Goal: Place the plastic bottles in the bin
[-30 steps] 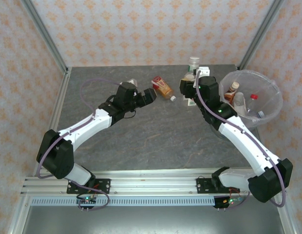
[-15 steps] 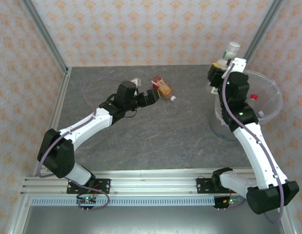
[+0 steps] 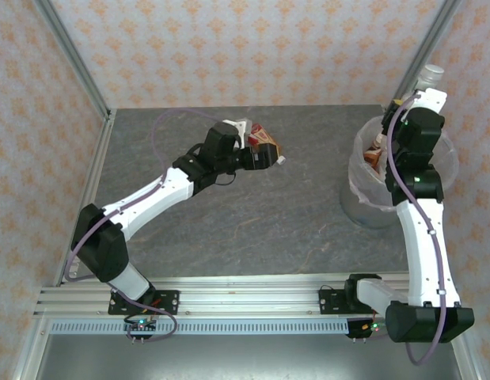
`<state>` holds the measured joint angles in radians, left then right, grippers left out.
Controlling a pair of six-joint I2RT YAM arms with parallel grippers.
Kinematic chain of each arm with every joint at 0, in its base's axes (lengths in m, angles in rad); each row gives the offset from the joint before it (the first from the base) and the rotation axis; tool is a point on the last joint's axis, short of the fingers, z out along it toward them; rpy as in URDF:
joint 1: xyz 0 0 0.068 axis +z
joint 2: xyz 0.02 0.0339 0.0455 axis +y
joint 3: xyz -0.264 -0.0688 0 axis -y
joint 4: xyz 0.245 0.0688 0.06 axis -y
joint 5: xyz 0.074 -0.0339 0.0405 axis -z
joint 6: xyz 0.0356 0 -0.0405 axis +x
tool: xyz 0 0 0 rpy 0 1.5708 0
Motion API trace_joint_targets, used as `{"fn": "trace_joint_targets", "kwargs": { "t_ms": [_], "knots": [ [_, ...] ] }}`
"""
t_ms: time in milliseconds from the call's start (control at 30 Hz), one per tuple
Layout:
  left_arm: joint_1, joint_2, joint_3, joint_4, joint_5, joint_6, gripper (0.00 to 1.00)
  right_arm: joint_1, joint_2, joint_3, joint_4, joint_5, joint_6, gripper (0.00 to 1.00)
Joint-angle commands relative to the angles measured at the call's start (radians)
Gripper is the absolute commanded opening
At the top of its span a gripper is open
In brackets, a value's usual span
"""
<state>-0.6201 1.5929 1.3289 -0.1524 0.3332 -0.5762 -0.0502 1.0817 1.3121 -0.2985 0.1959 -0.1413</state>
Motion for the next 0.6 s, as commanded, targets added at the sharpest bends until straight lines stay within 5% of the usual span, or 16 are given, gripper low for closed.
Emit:
{"fn": "trace_joint_targets", "kwargs": {
  "t_ms": [0, 567],
  "knots": [
    [0.002, 0.008, 0.027, -0.042, -0.008, 0.011, 1.00, -0.051, 0.021, 0.039, -0.119, 0.084, -0.061, 0.45],
    [0.002, 0.038, 0.030, -0.059, -0.039, -0.037, 1.00, -0.101, 0.094, -0.025, -0.298, 0.234, -0.144, 0.64]
  ]
}}
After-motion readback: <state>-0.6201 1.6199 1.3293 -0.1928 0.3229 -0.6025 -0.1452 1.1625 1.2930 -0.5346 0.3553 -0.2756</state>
